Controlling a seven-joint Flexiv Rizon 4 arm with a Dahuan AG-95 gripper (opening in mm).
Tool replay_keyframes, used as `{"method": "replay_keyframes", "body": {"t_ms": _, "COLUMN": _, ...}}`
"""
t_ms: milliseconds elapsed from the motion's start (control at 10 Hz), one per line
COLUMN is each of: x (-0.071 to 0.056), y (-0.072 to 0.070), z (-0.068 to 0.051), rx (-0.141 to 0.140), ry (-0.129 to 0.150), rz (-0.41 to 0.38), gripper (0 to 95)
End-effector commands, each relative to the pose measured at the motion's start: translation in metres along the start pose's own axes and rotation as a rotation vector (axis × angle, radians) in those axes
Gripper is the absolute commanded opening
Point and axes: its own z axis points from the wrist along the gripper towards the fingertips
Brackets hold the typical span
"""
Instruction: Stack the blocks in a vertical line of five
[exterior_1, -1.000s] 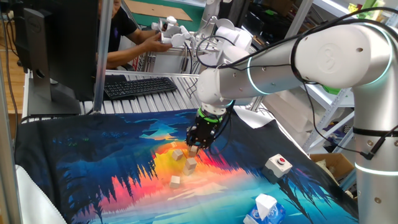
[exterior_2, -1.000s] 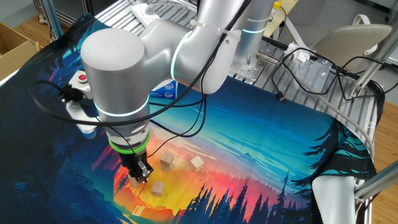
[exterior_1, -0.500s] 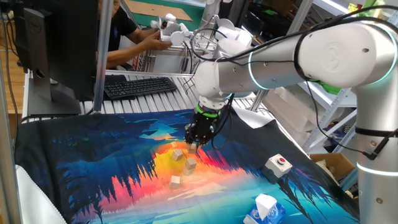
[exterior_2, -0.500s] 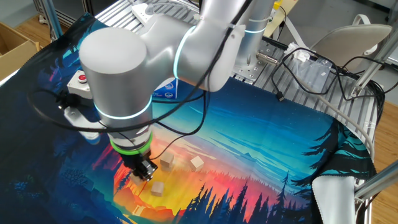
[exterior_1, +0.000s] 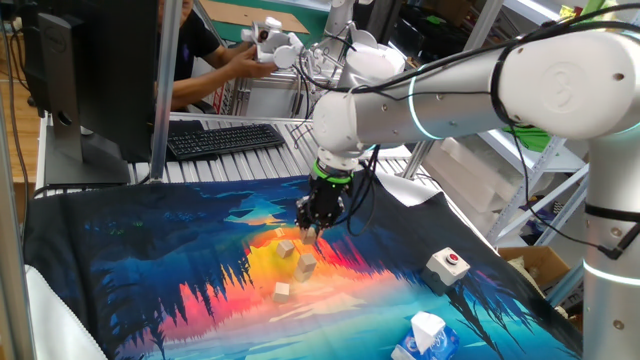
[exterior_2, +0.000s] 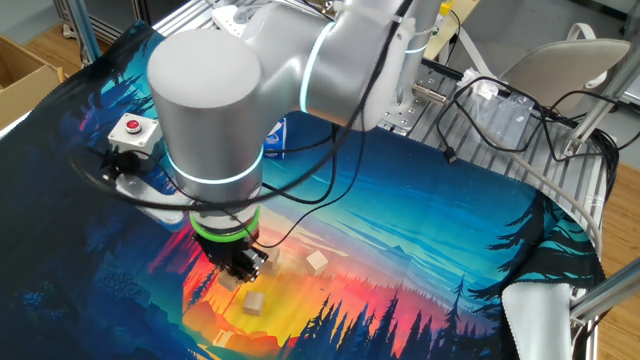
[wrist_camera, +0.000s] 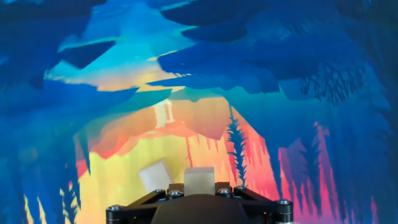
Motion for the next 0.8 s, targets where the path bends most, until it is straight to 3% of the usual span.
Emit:
{"method": "replay_keyframes", "body": {"t_ms": 100, "x": 0.003, "y": 0.005, "z": -0.011, "rx": 0.005, "ry": 0.007, "rz": -0.083, "gripper": 0.0}}
{"method": "replay_keyframes", "body": {"t_ms": 700, "x": 0.022, "y": 0.014, "z": -0.020, "rx": 0.008, "ry": 0.015, "rz": -0.112, "gripper": 0.0}}
{"method": "replay_keyframes", "body": {"t_ms": 800, "x": 0.029, "y": 0.016, "z": -0.022, "rx": 0.011, "ry": 0.014, "rz": -0.111, "gripper": 0.0}}
